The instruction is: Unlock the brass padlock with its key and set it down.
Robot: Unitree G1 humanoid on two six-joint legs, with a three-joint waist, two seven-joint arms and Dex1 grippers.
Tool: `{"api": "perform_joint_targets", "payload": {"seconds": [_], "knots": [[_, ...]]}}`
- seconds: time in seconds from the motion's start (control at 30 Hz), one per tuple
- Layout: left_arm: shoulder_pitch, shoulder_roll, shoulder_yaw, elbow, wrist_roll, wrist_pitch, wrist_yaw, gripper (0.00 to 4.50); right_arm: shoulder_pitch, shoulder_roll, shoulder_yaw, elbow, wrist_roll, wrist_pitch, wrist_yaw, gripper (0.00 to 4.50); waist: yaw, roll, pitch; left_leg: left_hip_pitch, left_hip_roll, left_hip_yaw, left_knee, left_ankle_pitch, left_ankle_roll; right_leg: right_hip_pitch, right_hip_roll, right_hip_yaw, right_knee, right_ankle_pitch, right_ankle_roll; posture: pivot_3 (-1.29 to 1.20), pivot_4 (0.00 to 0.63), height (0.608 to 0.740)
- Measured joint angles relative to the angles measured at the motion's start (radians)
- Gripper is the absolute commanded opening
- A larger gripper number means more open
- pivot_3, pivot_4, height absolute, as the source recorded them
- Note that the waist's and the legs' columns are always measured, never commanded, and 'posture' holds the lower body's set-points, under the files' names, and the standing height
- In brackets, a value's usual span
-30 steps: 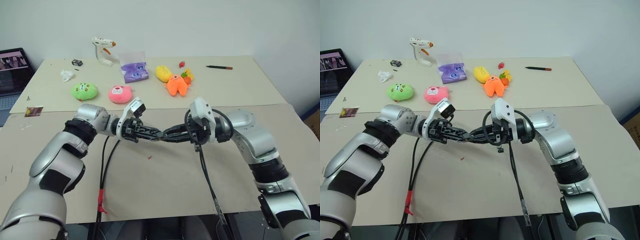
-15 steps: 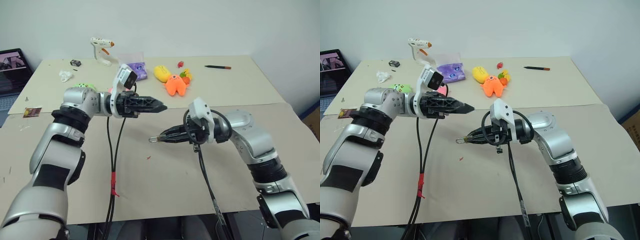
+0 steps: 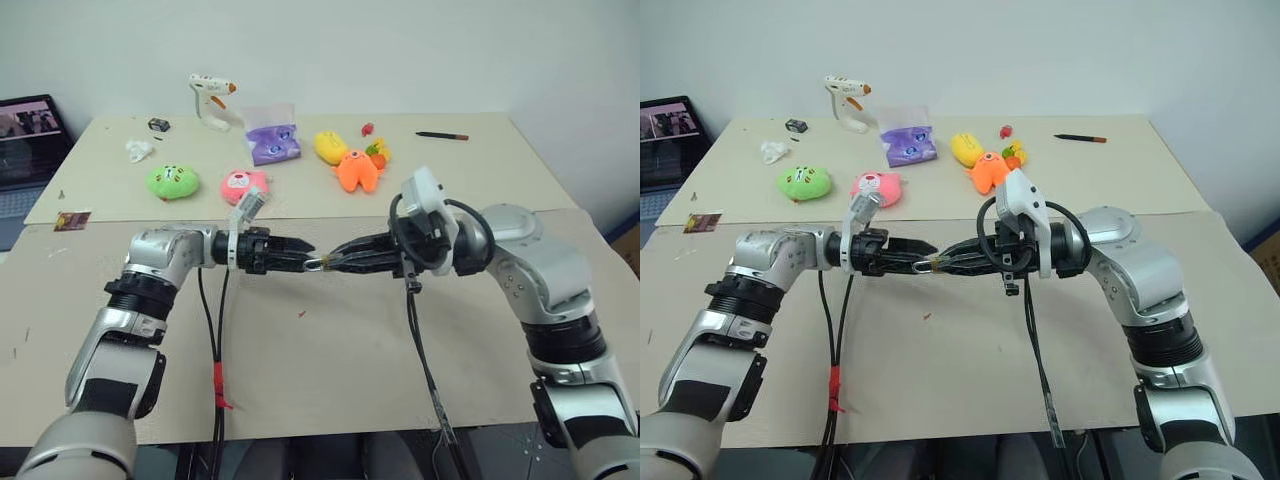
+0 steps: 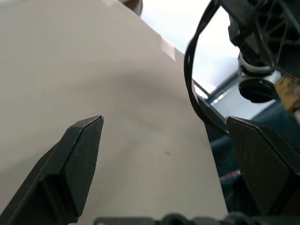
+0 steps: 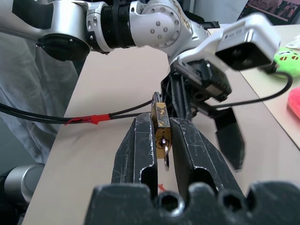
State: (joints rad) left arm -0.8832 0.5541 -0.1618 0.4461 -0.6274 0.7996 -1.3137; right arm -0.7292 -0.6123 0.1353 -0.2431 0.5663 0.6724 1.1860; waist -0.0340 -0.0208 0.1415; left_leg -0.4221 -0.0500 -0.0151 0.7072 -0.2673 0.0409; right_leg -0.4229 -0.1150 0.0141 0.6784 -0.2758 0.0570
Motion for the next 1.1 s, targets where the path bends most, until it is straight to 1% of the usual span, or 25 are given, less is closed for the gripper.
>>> {"api": "perform_joint_targets", "payload": {"seconds": [0.03,0.1,0.13,0.17,0.3,0.33,0.37,0.5,0.6,0.7,0.77,1.0,1.1], "knots": [[0.000,-0.011,0.021,0.000,-0.002,0.001,0.015,3.74,0.000,-0.002,0.000,-0.005,0.005,0.004,-0.003,0.18,0.000,0.000,0.000,0.000,0.000,0.000,0.000,0.000,0.000,0.000,0.000,0.000,0.000,0.000,0.000,0.00,0.150,0.740],[0.000,-0.030,0.061,0.000,-0.004,0.012,0.042,2.85,0.000,-0.003,0.000,-0.013,0.012,0.014,-0.011,0.18,0.000,0.000,0.000,0.000,0.000,0.000,0.000,0.000,0.000,0.000,0.000,0.000,0.000,0.000,0.000,0.00,0.150,0.740],[-0.001,-0.036,0.074,0.000,-0.004,0.015,0.050,2.56,0.000,-0.003,0.000,-0.014,0.019,0.016,-0.012,0.18,-0.001,0.000,0.000,0.000,0.000,0.000,0.000,0.000,0.000,0.000,0.000,0.000,0.000,0.000,0.000,0.00,0.150,0.740],[-0.001,-0.040,0.082,-0.001,-0.004,0.019,0.053,2.15,0.000,-0.003,0.000,-0.015,0.025,0.017,-0.013,0.18,-0.002,0.000,0.000,0.000,0.000,0.000,0.000,0.000,0.000,0.000,0.000,0.000,0.000,0.000,0.000,0.00,0.150,0.740],[-0.001,-0.046,0.089,-0.027,-0.008,0.062,0.048,0.78,0.000,-0.007,0.000,-0.018,0.028,0.017,-0.019,0.18,-0.004,0.000,0.000,0.000,-0.001,0.000,0.000,0.000,0.000,0.000,0.000,0.000,0.000,0.000,0.000,0.00,0.150,0.740],[-0.001,-0.046,0.090,-0.039,-0.011,0.077,0.043,0.33,0.000,-0.007,0.000,-0.018,0.028,0.017,-0.020,0.18,-0.004,0.000,0.000,0.000,-0.001,0.000,0.000,0.000,0.000,0.000,0.000,0.000,0.000,0.000,0.000,0.00,0.150,0.740],[0.000,-0.046,0.089,-0.047,-0.012,0.085,0.036,0.05,0.000,-0.007,0.000,-0.018,0.028,0.017,-0.020,0.18,-0.004,0.000,0.000,0.000,-0.001,0.000,0.000,0.000,0.000,0.000,0.000,0.000,0.000,0.000,0.000,0.00,0.150,0.740],[0.046,-0.025,0.059,-0.130,-0.027,0.154,-0.012,0.05,-0.005,-0.008,0.000,-0.006,0.026,0.015,-0.026,0.18,-0.008,0.000,0.000,0.000,-0.001,0.000,0.000,0.000,0.000,0.000,0.000,0.000,0.000,0.000,0.000,0.00,0.150,0.740],[0.080,0.015,0.025,-0.205,-0.048,0.227,-0.052,0.05,-0.006,-0.010,0.000,0.007,0.023,0.008,-0.028,0.18,-0.008,0.000,0.000,0.000,0.000,0.000,0.000,0.000,0.000,0.000,0.000,0.000,0.000,0.000,0.000,0.00,0.150,0.740],[0.090,0.049,0.019,-0.277,-0.086,0.285,-0.083,0.05,-0.007,-0.010,0.000,0.021,0.015,-0.002,-0.028,0.18,-0.008,0.000,0.000,0.000,0.000,0.000,0.000,0.000,0.000,0.000,0.000,0.000,0.000,0.000,0.000,0.00,0.150,0.740],[0.095,0.054,0.022,-0.307,-0.104,0.306,-0.085,0.05,-0.008,-0.011,0.000,0.026,0.009,-0.011,-0.026,0.18,-0.007,0.000,0.000,0.000,0.000,0.000,0.000,0.000,0.000,0.000,0.000,0.000,0.000,0.000,0.000,0.00,0.150,0.740],[0.097,0.050,0.054,-0.314,-0.136,0.340,-0.062,0.05,-0.008,-0.011,0.000,0.038,0.004,-0.022,-0.012,0.18,-0.005,0.000,0.000,0.000,0.000,-0.001,0.000,0.000,0.000,0.000,0.000,0.000,0.000,0.000,0.000,0.00,0.150,0.740],[0.104,0.076,0.047,-0.315,-0.131,0.331,-0.073,0.05,-0.022,-0.011,0.001,0.044,0.003,-0.022,-0.011,0.18,-0.008,0.000,0.000,0.001,0.000,0.000,0.000,0.000,0.000,0.000,0.000,0.000,0.000,0.000,0.000,0.00,0.150,0.740]]}}
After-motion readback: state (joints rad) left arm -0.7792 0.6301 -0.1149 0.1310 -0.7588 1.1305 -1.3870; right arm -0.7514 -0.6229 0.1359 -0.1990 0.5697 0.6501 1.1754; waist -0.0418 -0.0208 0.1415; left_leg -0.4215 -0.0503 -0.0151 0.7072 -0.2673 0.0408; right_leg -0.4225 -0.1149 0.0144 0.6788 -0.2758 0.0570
